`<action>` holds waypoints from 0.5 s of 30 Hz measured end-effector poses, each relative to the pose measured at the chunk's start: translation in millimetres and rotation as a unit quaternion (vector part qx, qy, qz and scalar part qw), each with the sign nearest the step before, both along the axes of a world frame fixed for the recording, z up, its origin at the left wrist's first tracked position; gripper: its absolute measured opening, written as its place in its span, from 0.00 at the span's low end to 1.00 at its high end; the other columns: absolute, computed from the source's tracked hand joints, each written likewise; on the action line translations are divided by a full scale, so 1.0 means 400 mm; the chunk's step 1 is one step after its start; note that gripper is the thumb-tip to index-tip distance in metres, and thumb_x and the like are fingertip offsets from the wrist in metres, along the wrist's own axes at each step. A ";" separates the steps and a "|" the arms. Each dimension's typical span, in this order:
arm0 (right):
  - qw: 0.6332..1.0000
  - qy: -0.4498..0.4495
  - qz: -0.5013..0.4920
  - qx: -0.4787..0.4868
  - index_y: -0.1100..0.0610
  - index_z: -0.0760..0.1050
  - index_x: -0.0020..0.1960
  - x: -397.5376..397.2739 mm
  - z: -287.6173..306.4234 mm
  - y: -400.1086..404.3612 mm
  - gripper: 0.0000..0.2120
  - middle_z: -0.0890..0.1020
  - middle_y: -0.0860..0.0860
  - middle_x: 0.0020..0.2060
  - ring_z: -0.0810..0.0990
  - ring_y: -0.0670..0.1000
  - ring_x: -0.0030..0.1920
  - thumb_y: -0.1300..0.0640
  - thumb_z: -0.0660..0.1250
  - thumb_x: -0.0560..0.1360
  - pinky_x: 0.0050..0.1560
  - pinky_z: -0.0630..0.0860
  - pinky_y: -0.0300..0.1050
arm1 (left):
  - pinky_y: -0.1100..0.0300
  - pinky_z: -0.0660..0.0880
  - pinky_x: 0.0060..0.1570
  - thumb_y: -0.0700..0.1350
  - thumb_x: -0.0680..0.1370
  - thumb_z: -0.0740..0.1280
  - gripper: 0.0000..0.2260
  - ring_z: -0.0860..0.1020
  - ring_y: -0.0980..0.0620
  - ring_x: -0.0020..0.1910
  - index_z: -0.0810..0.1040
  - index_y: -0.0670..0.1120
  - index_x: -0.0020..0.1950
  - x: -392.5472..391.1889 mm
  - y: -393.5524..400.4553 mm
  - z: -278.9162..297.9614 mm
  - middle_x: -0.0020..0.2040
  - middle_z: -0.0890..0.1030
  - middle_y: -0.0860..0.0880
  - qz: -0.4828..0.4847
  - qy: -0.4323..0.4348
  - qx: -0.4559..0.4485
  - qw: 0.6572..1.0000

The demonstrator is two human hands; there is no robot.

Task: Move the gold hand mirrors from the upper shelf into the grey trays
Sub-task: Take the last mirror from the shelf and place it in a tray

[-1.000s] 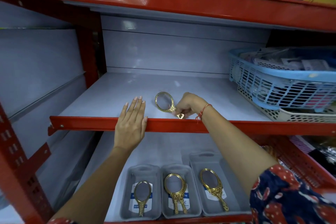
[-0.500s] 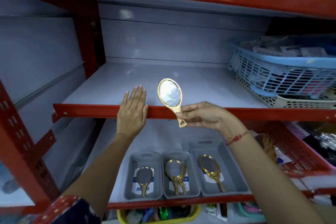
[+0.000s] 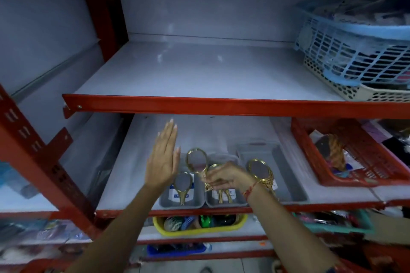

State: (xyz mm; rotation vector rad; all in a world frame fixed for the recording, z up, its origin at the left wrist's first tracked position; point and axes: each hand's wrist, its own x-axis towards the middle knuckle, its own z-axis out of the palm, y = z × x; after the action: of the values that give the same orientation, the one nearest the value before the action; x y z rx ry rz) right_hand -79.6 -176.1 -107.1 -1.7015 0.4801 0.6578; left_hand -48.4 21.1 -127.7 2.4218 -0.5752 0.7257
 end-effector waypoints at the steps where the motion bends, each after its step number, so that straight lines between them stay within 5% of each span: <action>1: 1.000 0.004 -0.009 0.002 0.65 0.79 0.48 0.005 -0.027 0.017 0.09 0.83 0.51 0.35 0.82 0.46 0.35 0.67 0.74 0.68 0.32 0.81 0.34 | 0.59 0.54 0.76 0.57 0.82 0.44 0.29 0.56 0.54 0.77 0.57 0.43 0.78 -0.019 0.004 -0.029 0.79 0.57 0.49 0.007 0.062 -0.059 0.996; 4: 0.999 0.017 -0.040 -0.001 0.63 0.78 0.40 0.035 -0.104 0.080 0.05 0.84 0.50 0.29 0.83 0.45 0.30 0.69 0.73 0.69 0.32 0.81 0.37 | 0.61 0.61 0.71 0.57 0.83 0.45 0.26 0.64 0.54 0.74 0.60 0.46 0.77 -0.052 -0.012 -0.072 0.76 0.65 0.47 0.063 0.236 -0.247 0.938; 6: 0.997 0.025 -0.062 -0.034 0.65 0.77 0.42 0.068 -0.178 0.120 0.05 0.85 0.55 0.36 0.85 0.50 0.35 0.70 0.72 0.69 0.38 0.84 0.43 | 0.61 0.70 0.62 0.56 0.83 0.45 0.25 0.75 0.52 0.60 0.69 0.47 0.71 -0.044 -0.022 -0.088 0.63 0.78 0.41 0.108 0.372 -0.336 0.858; 8: 0.994 0.036 -0.065 -0.077 0.66 0.78 0.50 0.092 -0.261 0.150 0.09 0.85 0.58 0.47 0.85 0.54 0.42 0.66 0.71 0.70 0.41 0.85 0.47 | 0.55 0.74 0.61 0.63 0.79 0.41 0.34 0.78 0.48 0.56 0.75 0.43 0.65 -0.030 -0.022 -0.113 0.56 0.80 0.41 0.125 0.469 -0.345 0.803; 11: 0.988 0.054 -0.083 -0.120 0.63 0.78 0.51 0.119 -0.369 0.184 0.07 0.84 0.59 0.53 0.84 0.57 0.50 0.63 0.66 0.74 0.48 0.84 0.53 | 0.45 0.72 0.65 0.66 0.77 0.38 0.41 0.78 0.39 0.55 0.77 0.37 0.63 -0.011 -0.021 -0.158 0.51 0.81 0.36 0.150 0.531 -0.340 0.761; 15: 0.970 0.007 -0.024 -0.241 0.63 0.79 0.57 0.105 -0.303 0.220 0.12 0.83 0.58 0.55 0.83 0.55 0.54 0.63 0.63 0.77 0.53 0.82 0.48 | 0.44 0.70 0.68 0.71 0.73 0.41 0.44 0.76 0.39 0.63 0.74 0.38 0.67 -0.005 -0.022 -0.213 0.62 0.78 0.34 0.155 0.564 -0.381 0.716</action>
State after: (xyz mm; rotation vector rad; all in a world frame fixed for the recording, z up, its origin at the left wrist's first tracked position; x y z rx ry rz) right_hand -37.5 -88.0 -228.2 -2.1327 0.7321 0.5453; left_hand -50.2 12.3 -213.1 1.6719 0.5571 -0.4406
